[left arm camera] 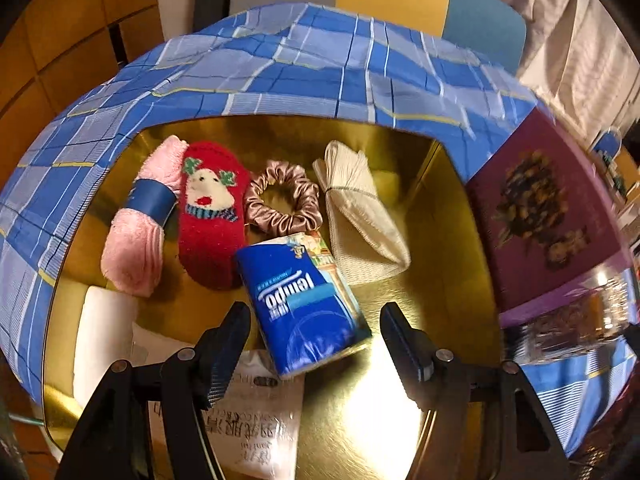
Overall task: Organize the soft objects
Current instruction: 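Carry the white paper towel toward the gold tray with the right tool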
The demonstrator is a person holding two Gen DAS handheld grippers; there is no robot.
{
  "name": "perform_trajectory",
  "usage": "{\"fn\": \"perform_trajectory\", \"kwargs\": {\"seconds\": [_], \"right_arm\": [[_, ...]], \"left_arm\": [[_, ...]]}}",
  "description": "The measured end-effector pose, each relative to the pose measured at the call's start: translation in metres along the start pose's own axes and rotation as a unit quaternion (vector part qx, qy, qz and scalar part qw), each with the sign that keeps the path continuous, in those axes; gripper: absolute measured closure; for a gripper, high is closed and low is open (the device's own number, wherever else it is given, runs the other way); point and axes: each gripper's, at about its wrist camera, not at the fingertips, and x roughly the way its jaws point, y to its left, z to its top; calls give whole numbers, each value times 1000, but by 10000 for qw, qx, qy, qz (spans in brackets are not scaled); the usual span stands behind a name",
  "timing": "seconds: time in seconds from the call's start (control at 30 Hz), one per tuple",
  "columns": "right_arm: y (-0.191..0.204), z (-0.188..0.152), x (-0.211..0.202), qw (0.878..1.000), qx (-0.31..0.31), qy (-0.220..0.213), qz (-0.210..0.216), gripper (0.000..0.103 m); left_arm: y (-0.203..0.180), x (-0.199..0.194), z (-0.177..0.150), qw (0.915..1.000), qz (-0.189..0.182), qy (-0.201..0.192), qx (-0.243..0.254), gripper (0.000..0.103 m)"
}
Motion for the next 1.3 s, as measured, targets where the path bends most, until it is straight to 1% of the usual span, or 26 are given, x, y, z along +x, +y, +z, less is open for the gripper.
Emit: {"fn": "perform_trajectory", "kwargs": {"seconds": [0.07,0.2,0.33,0.43,0.53,0.6,0.7,0.8,0.9,1.03,1.2,1.3], "right_arm": [[1,1,-3,10000,-6,-72,-16,93],[5,1,-19,9996,-15,-292,-55,93],[18,-3,-43,9984,-107,-551,20,93],[32,-11,-61,9973,-200,-681,180,93],[51,-24,-78,9960,-312,-759,351,93],[64,-32,-86,9951,-383,-767,491,93],[87,-46,-96,9936,-534,-729,683,93],[113,-59,-102,9911,-706,-654,917,93],[146,-71,-103,9868,-942,-487,1224,93],[199,-90,-99,9768,-1375,-230,1625,93],[273,-110,-90,9587,-1917,-29,2100,93],[310,-118,-78,9509,-2127,93,2246,93]], "left_arm": [[2,-12,-7,9998,-17,-199,-90,35],[4,-37,-24,9979,-201,-560,-244,35],[1,-57,-45,9954,-395,-842,-221,35],[-2,-64,-56,9943,-508,-920,-186,35],[-3,-65,-63,9940,-637,-861,-201,35],[-2,-65,-67,9935,-729,-838,-244,35],[0,-71,-72,9921,-799,-931,-263,35],[4,-78,-77,9908,-767,-1095,-202,35],[10,-84,-81,9903,-655,-1223,-110,35],[22,-91,-88,9888,-513,-1400,-66,35],[48,-97,-94,9871,-402,-1520,-298,35],[67,-100,-98,9852,-311,-1600,-533,35]]}}
